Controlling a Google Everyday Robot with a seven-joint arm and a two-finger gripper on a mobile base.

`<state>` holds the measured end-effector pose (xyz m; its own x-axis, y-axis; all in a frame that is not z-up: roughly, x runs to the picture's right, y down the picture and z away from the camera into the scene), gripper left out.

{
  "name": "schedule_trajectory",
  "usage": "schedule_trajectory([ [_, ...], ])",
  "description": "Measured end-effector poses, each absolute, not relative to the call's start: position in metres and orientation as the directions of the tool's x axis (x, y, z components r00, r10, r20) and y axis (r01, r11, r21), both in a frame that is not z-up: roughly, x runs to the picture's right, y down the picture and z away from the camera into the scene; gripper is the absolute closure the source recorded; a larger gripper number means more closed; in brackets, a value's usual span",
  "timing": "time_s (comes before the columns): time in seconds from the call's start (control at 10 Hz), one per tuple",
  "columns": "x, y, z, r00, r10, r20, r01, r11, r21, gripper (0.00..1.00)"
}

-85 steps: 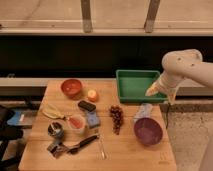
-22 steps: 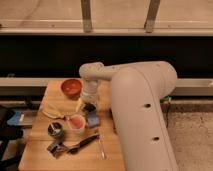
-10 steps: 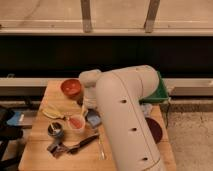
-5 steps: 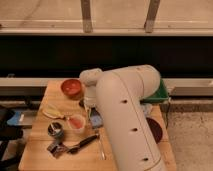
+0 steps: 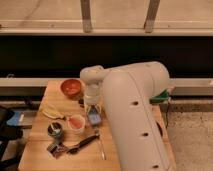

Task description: Place sponge in table surface

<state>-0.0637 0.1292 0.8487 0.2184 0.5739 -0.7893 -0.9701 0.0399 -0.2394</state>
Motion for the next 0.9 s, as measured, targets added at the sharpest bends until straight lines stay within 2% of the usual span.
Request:
schedule_trajectory([
  [0.4, -0.051, 0.065, 0.791, 0.187, 0.703, -0.686, -0.976, 0.054, -0.211, 1.00],
  [0.9, -0.034, 0.027, 0.775, 0.151, 0.781, -0.606, -0.986, 0.074, -0.150, 1.00],
])
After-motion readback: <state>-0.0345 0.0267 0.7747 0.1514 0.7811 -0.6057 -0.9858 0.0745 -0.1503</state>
